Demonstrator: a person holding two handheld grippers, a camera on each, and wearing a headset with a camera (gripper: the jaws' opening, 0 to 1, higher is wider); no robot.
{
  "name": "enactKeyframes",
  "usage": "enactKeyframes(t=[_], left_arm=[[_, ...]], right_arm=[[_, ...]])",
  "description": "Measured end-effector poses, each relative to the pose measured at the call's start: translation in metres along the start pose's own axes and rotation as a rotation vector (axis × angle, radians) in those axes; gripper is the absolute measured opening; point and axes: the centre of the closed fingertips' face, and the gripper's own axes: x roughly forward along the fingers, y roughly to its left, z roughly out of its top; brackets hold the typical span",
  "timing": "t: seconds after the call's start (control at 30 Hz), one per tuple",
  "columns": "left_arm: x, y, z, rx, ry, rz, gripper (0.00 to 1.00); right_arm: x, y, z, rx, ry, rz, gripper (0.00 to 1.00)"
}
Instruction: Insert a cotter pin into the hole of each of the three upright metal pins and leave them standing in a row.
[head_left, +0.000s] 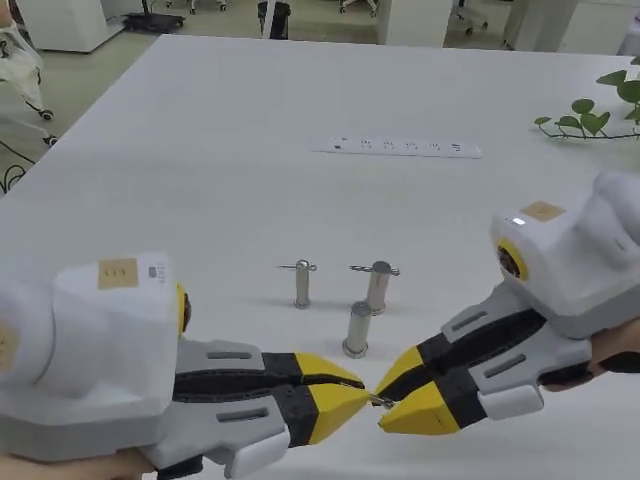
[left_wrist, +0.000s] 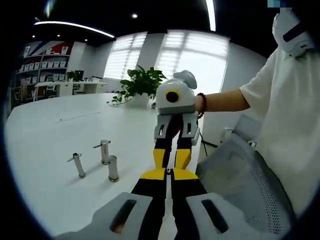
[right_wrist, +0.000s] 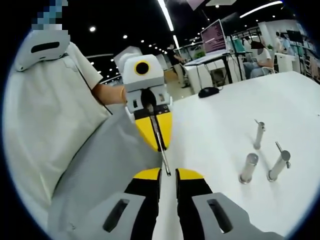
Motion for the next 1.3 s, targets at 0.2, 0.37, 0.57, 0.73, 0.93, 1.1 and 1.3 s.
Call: enactKeyframes(t=[0.2, 0.37, 0.57, 0.73, 0.93, 1.1, 1.3], left_arm=[[0.0, -0.002, 0.002, 0.003, -0.009, -0.004, 0.0], [0.0, -0.002, 0.003, -0.005, -0.019, -0.004, 0.0], [0.0, -0.002, 0.004, -0.018, -0.029, -0.011, 0.0], [-0.001, -0.001, 0.007, -0.059, -0.061, -0.022, 0.0], [-0.002, -0.002, 0.01, -0.078, -0.08, -0.036, 0.0], [0.0, -0.004, 0.007, -0.086, -0.07, -0.046, 0.0], [0.001, 0.005, 0.004, -0.045, -0.052, 0.001, 0.03]], right_arm=[[0.0, 0.003, 0.003, 0.012, -0.018, 0.02, 0.1], [-0.002, 0.002, 0.004, 0.021, -0.034, 0.02, 0.06], [-0.004, 0.003, 0.005, 0.046, -0.048, 0.028, 0.06], [-0.008, 0.005, 0.01, 0.054, -0.085, 0.042, 0.06], [-0.01, 0.008, 0.013, 0.063, -0.111, 0.057, 0.05], [-0.008, 0.01, 0.009, 0.006, -0.064, 0.053, 0.03], [-0.006, 0.006, 0.007, -0.024, -0.024, 0.017, 0.02]])
